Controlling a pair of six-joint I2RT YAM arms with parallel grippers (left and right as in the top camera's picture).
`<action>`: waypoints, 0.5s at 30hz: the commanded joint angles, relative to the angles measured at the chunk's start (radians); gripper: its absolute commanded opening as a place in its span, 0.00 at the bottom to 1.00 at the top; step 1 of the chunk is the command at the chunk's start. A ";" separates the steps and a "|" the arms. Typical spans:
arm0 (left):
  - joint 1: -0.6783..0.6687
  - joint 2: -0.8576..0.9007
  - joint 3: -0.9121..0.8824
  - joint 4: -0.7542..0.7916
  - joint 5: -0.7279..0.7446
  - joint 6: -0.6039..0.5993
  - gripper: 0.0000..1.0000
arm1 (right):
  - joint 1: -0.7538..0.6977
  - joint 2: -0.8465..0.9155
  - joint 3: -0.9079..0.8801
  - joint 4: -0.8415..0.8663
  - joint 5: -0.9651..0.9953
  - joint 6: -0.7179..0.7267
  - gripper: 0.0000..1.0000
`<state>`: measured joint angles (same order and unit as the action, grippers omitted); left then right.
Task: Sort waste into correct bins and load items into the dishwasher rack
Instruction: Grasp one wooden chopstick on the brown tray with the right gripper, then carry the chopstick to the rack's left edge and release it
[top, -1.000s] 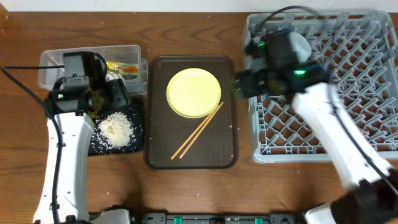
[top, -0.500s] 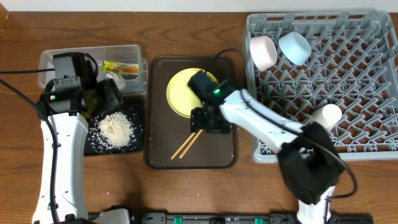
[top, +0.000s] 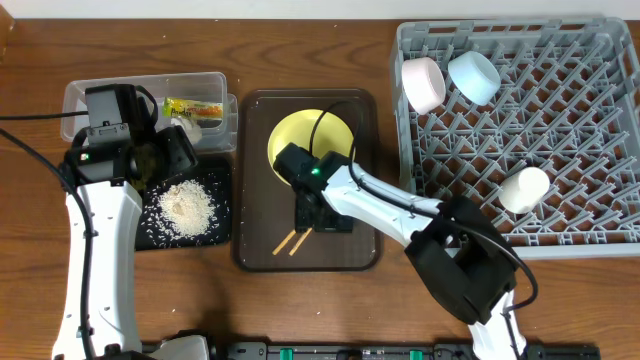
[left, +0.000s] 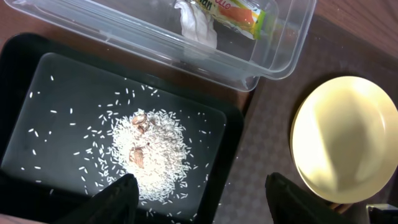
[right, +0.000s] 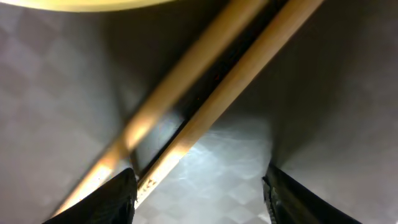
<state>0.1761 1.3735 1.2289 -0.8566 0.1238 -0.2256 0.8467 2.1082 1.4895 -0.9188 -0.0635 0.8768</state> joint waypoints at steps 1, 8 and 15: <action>0.005 0.001 -0.001 -0.003 -0.008 -0.009 0.69 | 0.004 0.037 0.000 -0.014 0.046 0.021 0.64; 0.005 0.001 -0.001 -0.003 -0.008 -0.010 0.68 | 0.000 0.037 -0.001 -0.061 0.071 0.021 0.54; 0.005 0.001 -0.001 -0.003 -0.008 -0.010 0.69 | -0.034 0.037 -0.001 -0.092 0.074 0.020 0.10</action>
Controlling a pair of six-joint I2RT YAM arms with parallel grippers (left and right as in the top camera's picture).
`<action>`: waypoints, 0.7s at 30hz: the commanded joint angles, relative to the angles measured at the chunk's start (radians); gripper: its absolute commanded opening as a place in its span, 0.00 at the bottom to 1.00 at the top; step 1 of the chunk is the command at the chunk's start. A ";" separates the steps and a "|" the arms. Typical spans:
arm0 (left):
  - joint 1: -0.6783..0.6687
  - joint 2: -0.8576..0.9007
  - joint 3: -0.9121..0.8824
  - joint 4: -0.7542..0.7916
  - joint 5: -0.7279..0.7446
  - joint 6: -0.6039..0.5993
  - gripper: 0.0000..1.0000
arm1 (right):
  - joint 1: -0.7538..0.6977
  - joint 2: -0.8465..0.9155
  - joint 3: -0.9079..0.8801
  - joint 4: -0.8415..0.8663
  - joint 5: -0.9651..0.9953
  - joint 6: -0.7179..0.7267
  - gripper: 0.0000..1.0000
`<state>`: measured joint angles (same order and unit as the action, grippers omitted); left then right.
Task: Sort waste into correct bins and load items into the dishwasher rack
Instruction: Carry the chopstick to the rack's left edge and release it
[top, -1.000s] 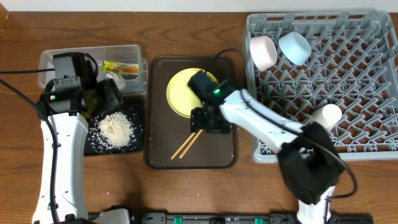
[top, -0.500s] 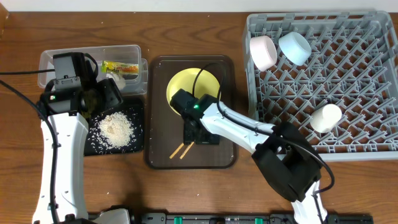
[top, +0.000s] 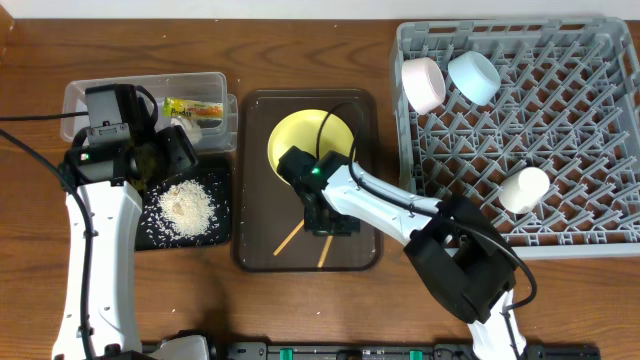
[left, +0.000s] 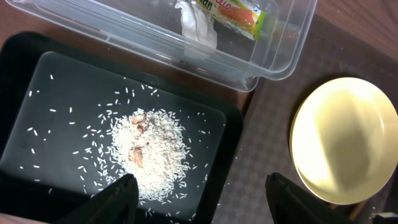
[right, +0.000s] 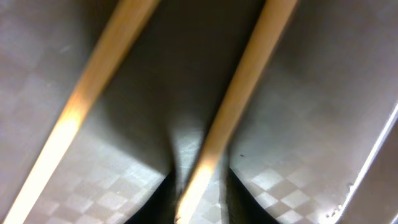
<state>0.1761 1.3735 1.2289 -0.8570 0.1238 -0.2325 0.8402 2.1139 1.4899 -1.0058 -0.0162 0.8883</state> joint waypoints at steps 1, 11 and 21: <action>0.005 0.001 -0.001 -0.003 -0.008 -0.003 0.68 | -0.035 0.032 -0.002 -0.009 0.027 0.008 0.05; 0.005 0.001 -0.001 -0.002 -0.008 -0.003 0.68 | -0.146 0.024 0.001 -0.027 0.028 -0.145 0.01; 0.005 0.001 -0.001 -0.003 -0.008 -0.002 0.69 | -0.295 -0.204 0.029 -0.026 0.027 -0.496 0.01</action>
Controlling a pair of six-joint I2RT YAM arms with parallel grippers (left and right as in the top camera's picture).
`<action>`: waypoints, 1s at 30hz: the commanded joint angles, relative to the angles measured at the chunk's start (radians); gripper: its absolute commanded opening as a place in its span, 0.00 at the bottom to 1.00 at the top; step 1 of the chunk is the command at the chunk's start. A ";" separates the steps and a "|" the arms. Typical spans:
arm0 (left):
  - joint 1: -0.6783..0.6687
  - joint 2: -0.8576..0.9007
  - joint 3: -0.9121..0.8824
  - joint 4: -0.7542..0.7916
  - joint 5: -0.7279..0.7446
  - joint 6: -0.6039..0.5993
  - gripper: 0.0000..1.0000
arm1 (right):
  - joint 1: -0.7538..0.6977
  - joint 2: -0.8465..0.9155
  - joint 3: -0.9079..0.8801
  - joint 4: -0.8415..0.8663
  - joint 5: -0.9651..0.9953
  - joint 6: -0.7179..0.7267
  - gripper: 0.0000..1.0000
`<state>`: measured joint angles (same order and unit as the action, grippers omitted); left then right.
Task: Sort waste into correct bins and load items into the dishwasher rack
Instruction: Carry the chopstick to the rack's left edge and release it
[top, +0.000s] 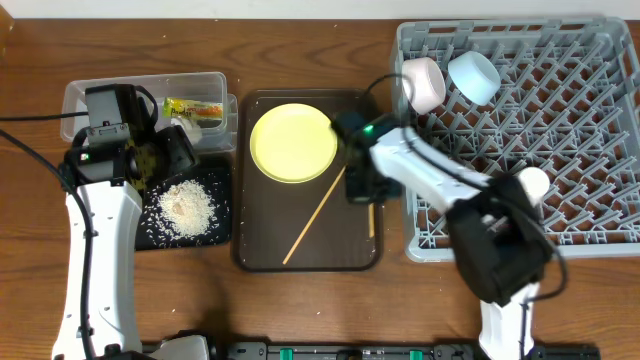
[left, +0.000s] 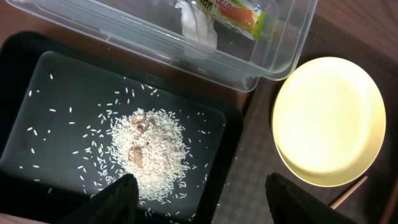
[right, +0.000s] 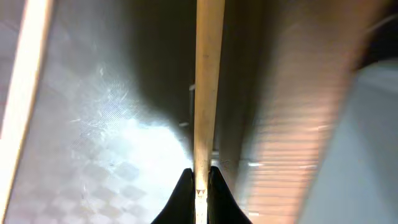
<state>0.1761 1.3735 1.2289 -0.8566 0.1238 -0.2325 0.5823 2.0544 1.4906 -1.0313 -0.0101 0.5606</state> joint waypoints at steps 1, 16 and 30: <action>0.005 0.001 -0.001 -0.003 -0.008 -0.003 0.69 | -0.049 -0.178 0.028 -0.001 0.021 -0.200 0.01; 0.005 0.001 -0.001 -0.003 -0.008 -0.003 0.69 | -0.237 -0.351 -0.039 -0.101 0.022 -0.360 0.05; 0.005 0.001 -0.001 -0.003 -0.008 -0.002 0.69 | -0.237 -0.347 -0.114 0.000 0.021 -0.360 0.44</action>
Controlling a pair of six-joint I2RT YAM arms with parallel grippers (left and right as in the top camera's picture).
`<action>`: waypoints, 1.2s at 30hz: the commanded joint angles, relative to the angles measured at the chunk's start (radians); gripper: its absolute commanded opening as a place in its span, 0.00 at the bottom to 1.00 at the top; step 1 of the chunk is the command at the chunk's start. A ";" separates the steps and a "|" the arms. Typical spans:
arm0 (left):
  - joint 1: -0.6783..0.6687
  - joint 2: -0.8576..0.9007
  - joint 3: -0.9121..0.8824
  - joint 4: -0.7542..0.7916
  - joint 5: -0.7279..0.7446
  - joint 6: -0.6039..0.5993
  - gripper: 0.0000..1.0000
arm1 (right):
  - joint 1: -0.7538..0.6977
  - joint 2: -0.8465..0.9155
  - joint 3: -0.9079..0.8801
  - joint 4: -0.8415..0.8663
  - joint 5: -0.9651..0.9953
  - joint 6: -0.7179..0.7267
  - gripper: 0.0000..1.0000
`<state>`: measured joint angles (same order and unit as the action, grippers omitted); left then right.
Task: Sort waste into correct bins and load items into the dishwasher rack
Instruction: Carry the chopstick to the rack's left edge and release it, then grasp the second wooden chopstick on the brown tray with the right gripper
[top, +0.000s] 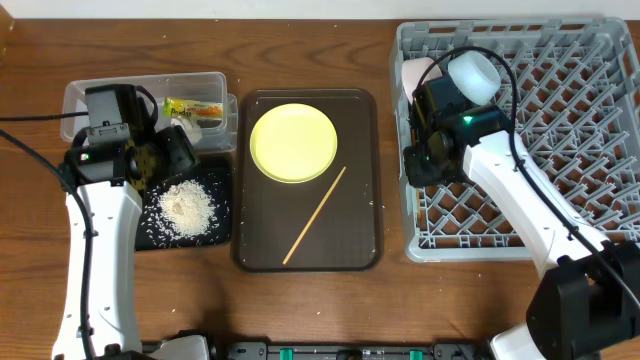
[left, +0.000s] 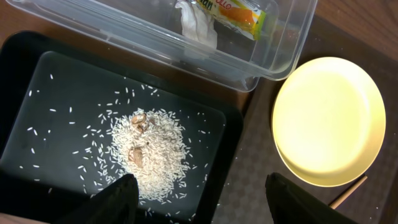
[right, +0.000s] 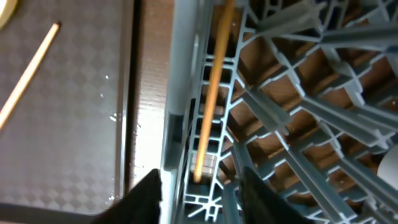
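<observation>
My right gripper (top: 424, 160) hovers over the left edge of the grey dishwasher rack (top: 560, 130). It is open (right: 199, 200), and a wooden chopstick (right: 211, 93) lies free in the rack's grid between its fingers. A second chopstick (top: 315, 215) lies aslant on the brown tray (top: 360, 250), below the yellow plate (top: 293, 142). My left gripper (left: 208, 205) hangs open and empty above the black tray (left: 25, 56) of spilled rice (left: 149, 149).
A clear bin (top: 100, 95) behind the black tray holds a snack wrapper (left: 236, 14) and a crumpled tissue (left: 196, 26). A pink cup (top: 412, 72) and a pale blue bowl (top: 474, 72) sit in the rack's far left corner, beside my right arm.
My right gripper was shut on a chopstick at the brown tray's right edge. It is now over the rack's left edge, open, and the chopstick lies in the rack. The left arm stayed still.
My right gripper stood open over two chopsticks on the brown tray, below the plate. Then it was shut on one, and the other lay apart. Then the held chopstick was at the tray's right edge. Now it rests in the rack.
</observation>
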<state>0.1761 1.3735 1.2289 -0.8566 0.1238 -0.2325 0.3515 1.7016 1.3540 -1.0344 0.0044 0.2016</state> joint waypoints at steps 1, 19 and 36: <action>0.005 0.001 -0.001 -0.003 -0.008 -0.002 0.68 | -0.006 0.005 0.038 0.003 0.007 -0.001 0.45; 0.005 0.001 -0.001 -0.003 -0.008 -0.003 0.69 | 0.299 0.153 0.120 0.227 -0.185 0.230 0.56; 0.005 0.001 -0.001 -0.003 -0.008 -0.002 0.69 | 0.512 0.432 0.120 0.203 -0.069 0.527 0.51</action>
<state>0.1761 1.3735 1.2289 -0.8570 0.1238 -0.2325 0.8619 2.0937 1.4693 -0.8261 -0.1150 0.6891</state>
